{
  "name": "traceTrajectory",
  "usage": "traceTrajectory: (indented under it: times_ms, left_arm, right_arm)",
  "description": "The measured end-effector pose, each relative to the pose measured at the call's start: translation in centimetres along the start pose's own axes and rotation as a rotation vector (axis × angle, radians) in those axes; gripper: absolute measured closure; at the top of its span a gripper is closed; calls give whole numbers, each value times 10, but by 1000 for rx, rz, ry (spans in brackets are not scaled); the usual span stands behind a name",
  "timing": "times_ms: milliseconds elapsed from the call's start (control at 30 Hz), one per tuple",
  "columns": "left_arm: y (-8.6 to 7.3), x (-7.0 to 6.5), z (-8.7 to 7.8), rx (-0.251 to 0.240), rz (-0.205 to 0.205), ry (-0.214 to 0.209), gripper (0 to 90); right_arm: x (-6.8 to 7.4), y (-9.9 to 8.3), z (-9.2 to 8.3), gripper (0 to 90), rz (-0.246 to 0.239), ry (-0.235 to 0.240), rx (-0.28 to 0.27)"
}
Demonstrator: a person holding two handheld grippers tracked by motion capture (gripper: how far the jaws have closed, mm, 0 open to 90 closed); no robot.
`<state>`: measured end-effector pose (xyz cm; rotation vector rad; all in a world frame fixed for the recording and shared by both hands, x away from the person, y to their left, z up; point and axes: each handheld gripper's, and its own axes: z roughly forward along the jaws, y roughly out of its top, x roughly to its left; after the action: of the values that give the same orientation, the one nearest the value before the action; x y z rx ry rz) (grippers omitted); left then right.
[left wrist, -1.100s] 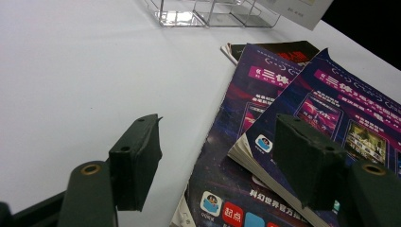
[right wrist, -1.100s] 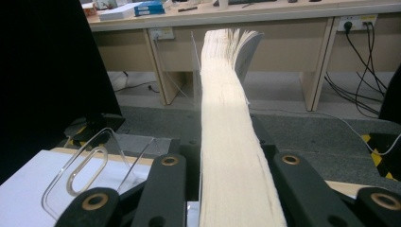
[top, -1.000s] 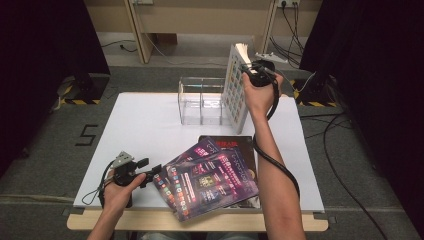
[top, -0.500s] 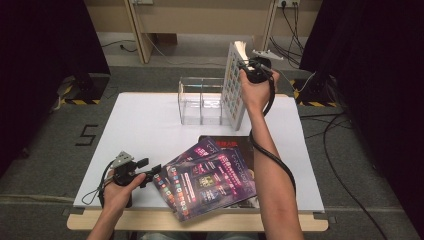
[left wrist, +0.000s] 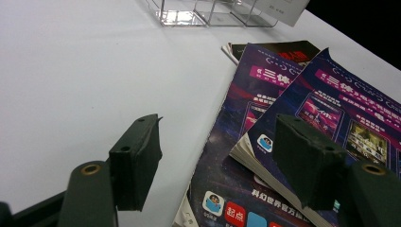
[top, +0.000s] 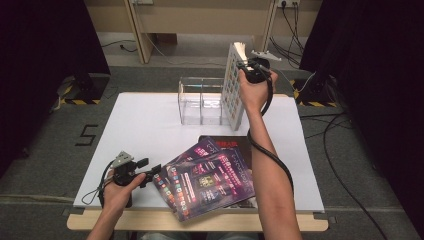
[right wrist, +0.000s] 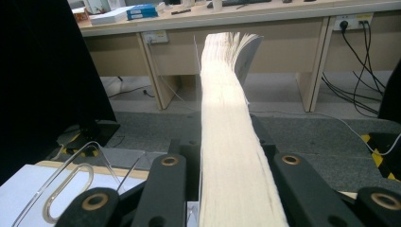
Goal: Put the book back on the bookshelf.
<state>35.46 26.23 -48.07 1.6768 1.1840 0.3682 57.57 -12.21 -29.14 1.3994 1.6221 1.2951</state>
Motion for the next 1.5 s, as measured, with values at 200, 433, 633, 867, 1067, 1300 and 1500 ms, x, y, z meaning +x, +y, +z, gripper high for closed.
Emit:
traceTrajectory:
  times_ms: [200,433,633,867,1067,1300,1500]
  left_arm:
    - [0,0,0,-1,0,-1,327]
    - [0,0,0,1,-1,-2,327]
    - [-1,-1,1,3,-1,-3,327]
    - [-1,-2,1,3,5,-3,327]
    - [-1,-3,1,4,7,-5,327]
    - [-1,-3,1,6,10,-4,327]
    - [-1,-3,1,7,11,-3,327]
  right_arm:
    - [-2,-4,2,744,4,-12,1]
    - [-6,-13,5,744,20,-23,7]
    - [-9,-15,3,743,19,-29,4]
    - [-15,-16,1,739,14,-24,13]
    - [-15,-17,0,733,-7,-22,27]
    - [-17,-17,-3,697,-18,-28,27]
    - [-19,-18,-5,677,-26,-26,34]
